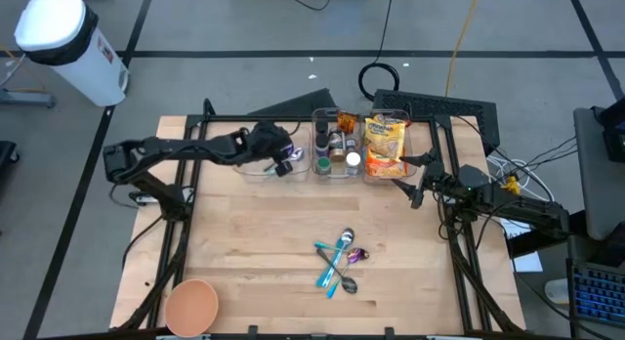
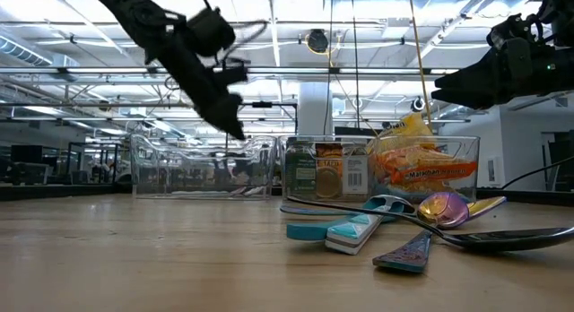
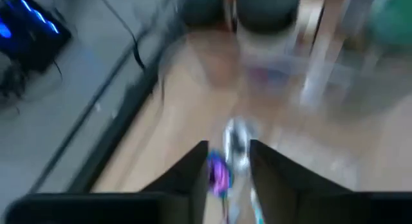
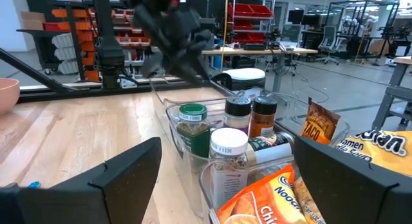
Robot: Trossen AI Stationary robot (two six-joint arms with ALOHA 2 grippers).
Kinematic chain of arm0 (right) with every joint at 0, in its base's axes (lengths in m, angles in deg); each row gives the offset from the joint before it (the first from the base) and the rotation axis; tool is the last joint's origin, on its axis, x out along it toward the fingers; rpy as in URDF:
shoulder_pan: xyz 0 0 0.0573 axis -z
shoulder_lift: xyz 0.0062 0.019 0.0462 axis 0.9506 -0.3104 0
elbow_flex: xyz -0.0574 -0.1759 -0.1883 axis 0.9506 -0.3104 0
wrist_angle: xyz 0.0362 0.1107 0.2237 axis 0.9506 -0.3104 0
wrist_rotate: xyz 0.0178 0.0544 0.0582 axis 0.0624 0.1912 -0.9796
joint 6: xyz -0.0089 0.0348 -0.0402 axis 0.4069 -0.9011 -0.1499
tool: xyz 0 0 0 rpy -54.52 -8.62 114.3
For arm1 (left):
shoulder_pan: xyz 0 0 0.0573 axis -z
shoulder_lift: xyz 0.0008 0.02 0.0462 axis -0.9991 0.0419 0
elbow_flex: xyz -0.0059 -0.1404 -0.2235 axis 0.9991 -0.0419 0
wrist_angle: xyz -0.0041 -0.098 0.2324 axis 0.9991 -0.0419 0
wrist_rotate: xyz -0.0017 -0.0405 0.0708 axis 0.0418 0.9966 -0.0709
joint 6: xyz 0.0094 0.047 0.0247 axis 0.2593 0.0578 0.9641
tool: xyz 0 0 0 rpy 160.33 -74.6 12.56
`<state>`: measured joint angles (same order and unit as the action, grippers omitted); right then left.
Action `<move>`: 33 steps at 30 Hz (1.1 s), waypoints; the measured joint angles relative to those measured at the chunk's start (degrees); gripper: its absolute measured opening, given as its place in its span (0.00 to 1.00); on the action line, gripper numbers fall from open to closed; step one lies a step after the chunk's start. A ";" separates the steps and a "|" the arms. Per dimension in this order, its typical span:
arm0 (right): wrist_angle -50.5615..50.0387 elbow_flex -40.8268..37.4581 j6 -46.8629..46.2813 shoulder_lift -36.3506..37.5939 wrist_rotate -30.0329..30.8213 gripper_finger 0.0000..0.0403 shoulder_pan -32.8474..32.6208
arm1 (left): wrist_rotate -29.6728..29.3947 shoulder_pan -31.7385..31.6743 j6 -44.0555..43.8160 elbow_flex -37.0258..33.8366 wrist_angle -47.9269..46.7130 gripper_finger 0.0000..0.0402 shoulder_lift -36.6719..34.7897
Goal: Pick & Place Food Item
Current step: Put the black spoon into the left transparent bin
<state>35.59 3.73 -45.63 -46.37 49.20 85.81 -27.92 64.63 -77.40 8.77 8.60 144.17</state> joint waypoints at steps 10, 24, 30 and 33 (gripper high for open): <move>-0.04 0.00 0.00 -0.02 0.00 0.86 0.00 | 6.73 10.12 -4.82 0.06 2.51 0.62 -9.10; -0.02 0.00 0.00 -0.02 0.00 0.86 -0.02 | 14.98 30.41 -9.65 0.06 11.76 0.67 -2.44; -0.02 0.00 0.00 -0.02 0.00 0.86 -0.02 | 15.15 36.88 -9.17 0.06 19.76 0.67 5.91; -0.02 0.00 0.00 -0.02 0.00 0.86 0.00 | 16.08 38.34 -10.97 0.06 21.92 0.67 9.73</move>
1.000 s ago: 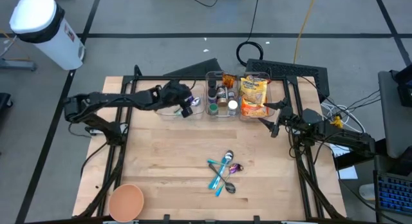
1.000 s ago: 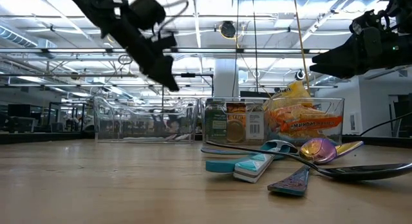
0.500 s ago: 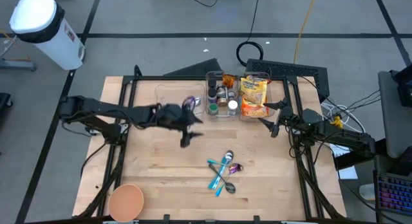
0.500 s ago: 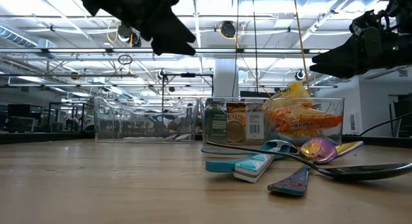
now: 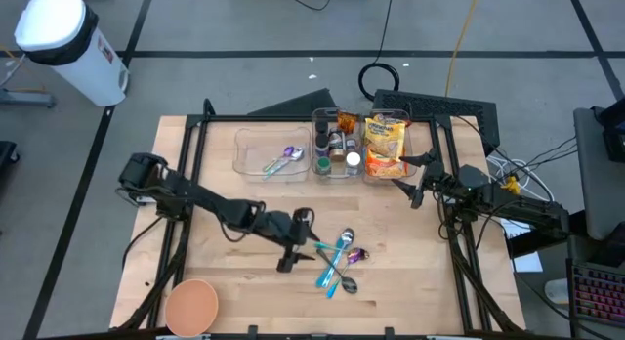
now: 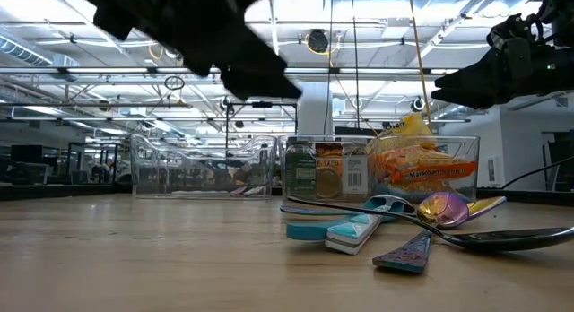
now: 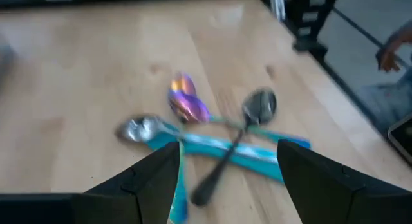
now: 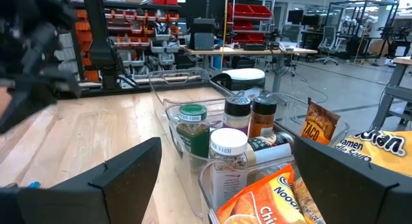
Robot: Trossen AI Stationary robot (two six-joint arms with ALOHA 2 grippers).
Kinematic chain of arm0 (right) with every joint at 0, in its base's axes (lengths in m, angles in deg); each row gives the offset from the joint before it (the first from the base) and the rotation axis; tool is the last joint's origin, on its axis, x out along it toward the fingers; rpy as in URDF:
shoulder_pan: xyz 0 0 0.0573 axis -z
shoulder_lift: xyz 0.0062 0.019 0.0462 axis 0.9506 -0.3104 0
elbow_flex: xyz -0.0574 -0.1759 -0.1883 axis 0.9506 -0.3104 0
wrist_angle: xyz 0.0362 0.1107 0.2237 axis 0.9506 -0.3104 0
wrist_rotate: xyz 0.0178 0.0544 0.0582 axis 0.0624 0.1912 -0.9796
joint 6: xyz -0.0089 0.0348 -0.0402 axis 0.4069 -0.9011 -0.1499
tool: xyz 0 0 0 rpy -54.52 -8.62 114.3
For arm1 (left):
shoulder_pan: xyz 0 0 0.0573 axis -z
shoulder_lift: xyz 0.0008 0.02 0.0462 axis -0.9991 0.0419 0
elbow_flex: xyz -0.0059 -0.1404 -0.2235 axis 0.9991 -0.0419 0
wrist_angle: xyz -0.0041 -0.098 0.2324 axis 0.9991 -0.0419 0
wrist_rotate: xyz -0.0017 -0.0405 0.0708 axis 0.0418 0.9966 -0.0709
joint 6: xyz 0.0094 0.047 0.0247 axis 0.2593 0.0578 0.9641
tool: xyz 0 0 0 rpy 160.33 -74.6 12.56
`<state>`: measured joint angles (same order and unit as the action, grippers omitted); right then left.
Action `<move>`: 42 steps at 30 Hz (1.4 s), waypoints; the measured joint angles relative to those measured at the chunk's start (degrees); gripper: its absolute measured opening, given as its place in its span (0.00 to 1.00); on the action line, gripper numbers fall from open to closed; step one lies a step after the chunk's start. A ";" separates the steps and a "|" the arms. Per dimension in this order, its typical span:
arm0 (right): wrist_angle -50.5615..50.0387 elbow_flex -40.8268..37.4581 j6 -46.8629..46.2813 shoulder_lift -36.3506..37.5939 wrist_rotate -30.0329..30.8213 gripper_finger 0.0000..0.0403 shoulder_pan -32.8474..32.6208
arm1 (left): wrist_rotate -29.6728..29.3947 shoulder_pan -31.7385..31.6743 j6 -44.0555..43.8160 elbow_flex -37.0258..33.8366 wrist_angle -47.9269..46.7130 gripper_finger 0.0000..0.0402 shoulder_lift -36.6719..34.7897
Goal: Pick & Place Food Item
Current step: Put the black spoon into the left transparent bin
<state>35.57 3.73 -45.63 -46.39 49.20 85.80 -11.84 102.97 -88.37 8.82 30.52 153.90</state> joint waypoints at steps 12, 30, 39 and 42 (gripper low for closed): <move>0.00 0.00 0.00 0.00 0.00 0.86 -0.02 | -0.01 -0.26 -5.75 -0.02 2.26 0.67 8.91; 0.02 0.00 0.00 0.02 -0.01 0.86 -0.01 | -0.64 -0.71 1.02 -0.02 1.28 0.67 8.92; 0.02 0.00 0.00 0.01 0.00 0.86 -0.02 | 0.02 -0.71 -2.00 -0.02 -0.64 0.67 8.92; 0.02 0.00 0.00 0.00 0.00 0.86 -0.02 | 0.05 -0.78 -6.91 -0.02 -2.26 0.67 8.92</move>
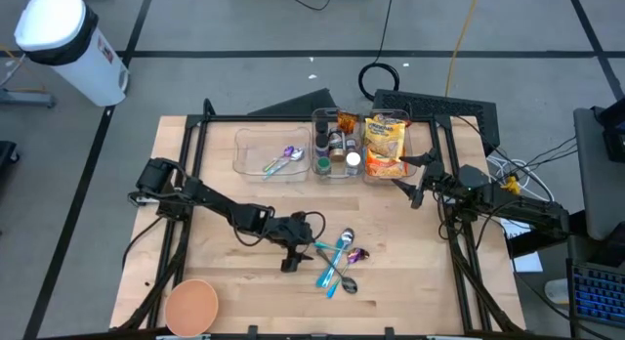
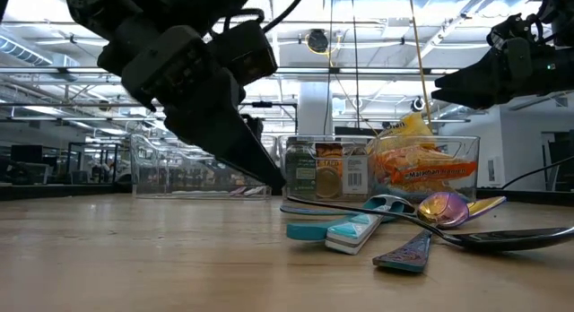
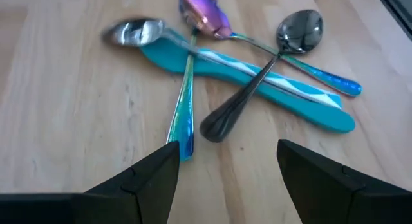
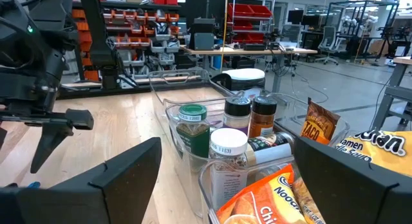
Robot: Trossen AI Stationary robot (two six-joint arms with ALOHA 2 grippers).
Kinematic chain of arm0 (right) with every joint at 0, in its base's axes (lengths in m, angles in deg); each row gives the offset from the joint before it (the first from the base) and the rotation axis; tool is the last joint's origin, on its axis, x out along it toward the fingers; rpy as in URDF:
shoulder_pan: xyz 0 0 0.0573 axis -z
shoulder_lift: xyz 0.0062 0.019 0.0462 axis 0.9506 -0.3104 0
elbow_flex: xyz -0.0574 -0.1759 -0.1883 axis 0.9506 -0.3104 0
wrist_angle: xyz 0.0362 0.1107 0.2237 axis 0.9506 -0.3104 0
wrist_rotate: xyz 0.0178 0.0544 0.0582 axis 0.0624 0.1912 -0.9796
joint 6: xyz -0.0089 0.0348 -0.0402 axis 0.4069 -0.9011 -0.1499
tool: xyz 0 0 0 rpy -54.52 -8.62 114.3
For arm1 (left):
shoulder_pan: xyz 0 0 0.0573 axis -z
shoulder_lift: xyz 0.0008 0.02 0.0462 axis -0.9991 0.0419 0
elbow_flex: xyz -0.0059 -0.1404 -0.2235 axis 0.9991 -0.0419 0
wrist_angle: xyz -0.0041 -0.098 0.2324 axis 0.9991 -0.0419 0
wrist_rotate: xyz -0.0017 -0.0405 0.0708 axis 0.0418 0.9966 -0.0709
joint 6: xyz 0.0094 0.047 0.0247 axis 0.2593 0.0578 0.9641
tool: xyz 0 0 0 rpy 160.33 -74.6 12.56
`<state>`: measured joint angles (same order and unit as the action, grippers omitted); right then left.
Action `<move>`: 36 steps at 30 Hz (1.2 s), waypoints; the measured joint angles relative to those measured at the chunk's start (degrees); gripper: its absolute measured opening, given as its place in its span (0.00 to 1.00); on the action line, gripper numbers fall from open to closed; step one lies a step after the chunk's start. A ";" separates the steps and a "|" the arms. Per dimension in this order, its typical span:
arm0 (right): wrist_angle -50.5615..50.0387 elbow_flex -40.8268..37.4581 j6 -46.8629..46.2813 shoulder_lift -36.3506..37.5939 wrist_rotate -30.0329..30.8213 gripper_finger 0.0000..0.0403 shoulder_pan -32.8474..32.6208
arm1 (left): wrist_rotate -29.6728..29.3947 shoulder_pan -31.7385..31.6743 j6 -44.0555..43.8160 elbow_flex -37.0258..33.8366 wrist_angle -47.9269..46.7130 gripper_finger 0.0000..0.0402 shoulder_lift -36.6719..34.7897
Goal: Pick & Place Food Item
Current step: Put the black spoon into the left transparent bin
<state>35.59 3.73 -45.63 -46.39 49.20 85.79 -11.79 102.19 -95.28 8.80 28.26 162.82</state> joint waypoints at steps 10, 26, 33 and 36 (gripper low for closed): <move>0.00 0.00 0.00 0.00 0.00 0.86 0.01 | -1.71 0.53 5.05 -0.02 1.42 0.67 -0.02; -0.02 0.00 0.00 0.02 0.00 0.86 0.02 | 2.50 0.04 11.52 2.44 10.19 0.67 8.51; -0.02 0.00 0.00 0.02 0.00 0.86 0.00 | 1.43 -0.11 12.43 3.04 8.86 0.65 8.41; -0.02 0.00 0.00 0.01 -0.01 0.86 0.00 | 1.42 -0.11 12.46 3.04 8.93 0.57 8.41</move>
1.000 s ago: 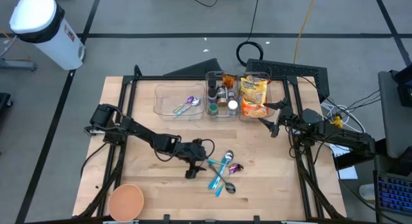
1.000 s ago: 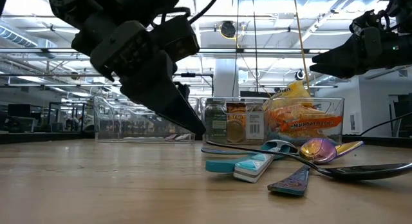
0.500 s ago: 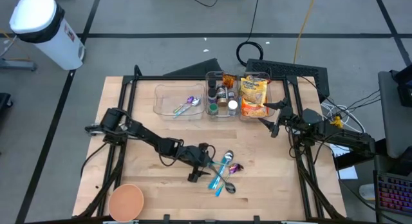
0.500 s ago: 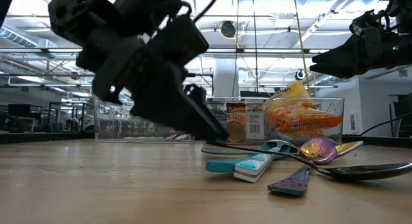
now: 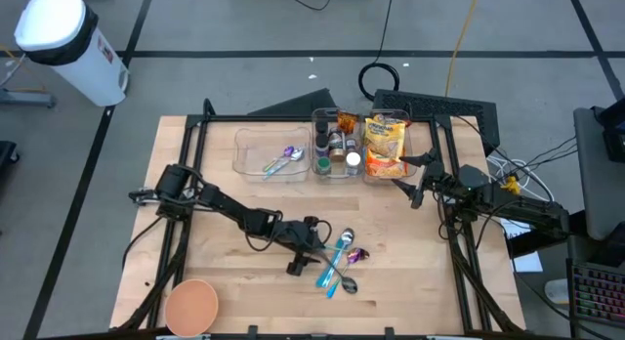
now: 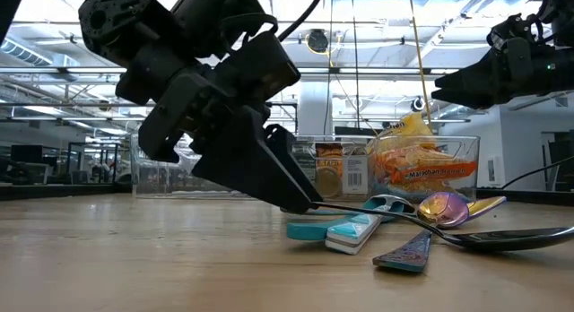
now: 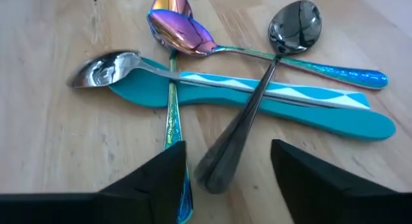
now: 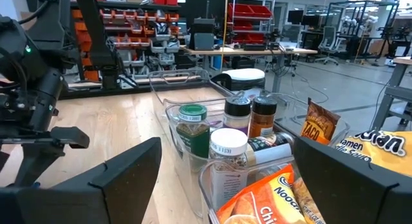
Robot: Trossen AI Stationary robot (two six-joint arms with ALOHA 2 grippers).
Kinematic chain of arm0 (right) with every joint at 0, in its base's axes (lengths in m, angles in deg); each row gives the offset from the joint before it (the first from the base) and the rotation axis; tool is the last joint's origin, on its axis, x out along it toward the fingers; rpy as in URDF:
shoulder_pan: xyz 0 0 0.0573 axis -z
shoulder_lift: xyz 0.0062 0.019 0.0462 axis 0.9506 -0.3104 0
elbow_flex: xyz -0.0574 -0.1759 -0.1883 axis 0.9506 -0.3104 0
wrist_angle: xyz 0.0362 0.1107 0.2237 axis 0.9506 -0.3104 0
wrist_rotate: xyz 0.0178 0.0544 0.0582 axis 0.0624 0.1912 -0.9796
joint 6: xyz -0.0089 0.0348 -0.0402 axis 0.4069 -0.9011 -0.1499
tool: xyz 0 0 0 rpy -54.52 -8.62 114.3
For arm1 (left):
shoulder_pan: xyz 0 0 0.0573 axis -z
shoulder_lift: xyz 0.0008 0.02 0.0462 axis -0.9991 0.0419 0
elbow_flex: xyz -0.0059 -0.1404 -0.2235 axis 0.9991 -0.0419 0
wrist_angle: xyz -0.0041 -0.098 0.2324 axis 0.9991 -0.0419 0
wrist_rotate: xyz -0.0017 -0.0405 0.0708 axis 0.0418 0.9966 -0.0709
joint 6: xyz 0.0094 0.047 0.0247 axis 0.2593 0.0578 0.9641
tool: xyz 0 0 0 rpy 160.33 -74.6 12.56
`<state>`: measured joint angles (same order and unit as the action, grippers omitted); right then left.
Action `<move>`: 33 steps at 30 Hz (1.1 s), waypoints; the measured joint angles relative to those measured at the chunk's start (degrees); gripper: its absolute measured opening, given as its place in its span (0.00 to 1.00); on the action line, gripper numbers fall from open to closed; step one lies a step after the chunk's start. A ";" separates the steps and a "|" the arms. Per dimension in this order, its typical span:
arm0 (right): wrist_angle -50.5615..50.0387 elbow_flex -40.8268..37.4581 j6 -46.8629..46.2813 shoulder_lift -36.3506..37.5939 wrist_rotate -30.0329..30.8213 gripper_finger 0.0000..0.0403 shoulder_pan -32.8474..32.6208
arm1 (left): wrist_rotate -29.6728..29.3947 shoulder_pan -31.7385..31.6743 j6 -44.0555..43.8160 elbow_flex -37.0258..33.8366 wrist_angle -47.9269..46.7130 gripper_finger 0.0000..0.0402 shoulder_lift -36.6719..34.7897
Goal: Pick & Place Food Item
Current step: Put the black spoon into the left transparent bin
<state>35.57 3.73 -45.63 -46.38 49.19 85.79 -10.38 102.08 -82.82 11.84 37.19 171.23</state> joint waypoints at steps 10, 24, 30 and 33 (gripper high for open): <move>0.00 0.00 0.00 0.01 0.01 0.86 0.02 | 0.46 -0.42 -0.07 0.00 -0.09 0.18 0.00; 0.00 0.00 0.00 0.01 0.00 0.86 0.00 | 0.48 -1.40 -0.65 -0.08 -2.63 0.18 -1.34; 0.02 0.00 0.00 -0.01 -0.01 0.86 0.00 | 0.18 -1.40 -0.70 -0.08 -4.06 0.18 -7.04; 0.02 0.00 0.00 0.01 0.00 0.86 0.00 | -1.07 -1.29 -0.44 -0.06 -6.67 0.18 -10.72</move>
<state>35.59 3.73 -45.63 -46.37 49.18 85.79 -11.45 100.79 -83.26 11.78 30.52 160.52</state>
